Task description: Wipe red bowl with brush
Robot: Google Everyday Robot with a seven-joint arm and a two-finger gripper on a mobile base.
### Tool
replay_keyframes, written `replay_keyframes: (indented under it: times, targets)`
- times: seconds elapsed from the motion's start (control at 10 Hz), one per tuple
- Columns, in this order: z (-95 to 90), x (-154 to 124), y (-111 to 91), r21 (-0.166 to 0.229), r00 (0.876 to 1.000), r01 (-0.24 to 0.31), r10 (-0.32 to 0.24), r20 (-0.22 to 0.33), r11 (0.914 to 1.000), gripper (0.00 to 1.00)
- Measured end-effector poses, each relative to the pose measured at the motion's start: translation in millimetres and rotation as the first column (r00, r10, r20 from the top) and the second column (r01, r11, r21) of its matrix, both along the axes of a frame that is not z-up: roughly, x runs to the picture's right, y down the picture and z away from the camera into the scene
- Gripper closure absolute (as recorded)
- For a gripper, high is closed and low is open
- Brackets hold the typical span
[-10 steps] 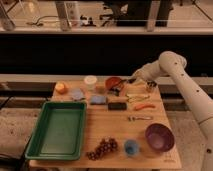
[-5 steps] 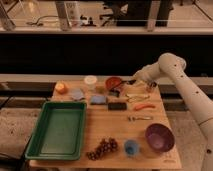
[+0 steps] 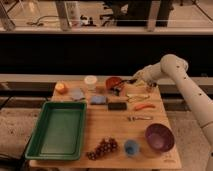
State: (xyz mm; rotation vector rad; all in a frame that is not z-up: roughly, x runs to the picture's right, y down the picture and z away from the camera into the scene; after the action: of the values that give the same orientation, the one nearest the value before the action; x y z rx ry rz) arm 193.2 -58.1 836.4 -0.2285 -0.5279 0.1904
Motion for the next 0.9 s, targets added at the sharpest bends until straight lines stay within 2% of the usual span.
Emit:
replay_keyframes:
  times: [0.5,0.9]
  targets:
    - [6.9,2.9,-7.6,0.019,0.998,-0.055,0.055,0.021,0.9983,1.0]
    - [25.2,-5.8,-34.9,0.053,0.998,-0.06,0.058,0.035,0.9968,1.0]
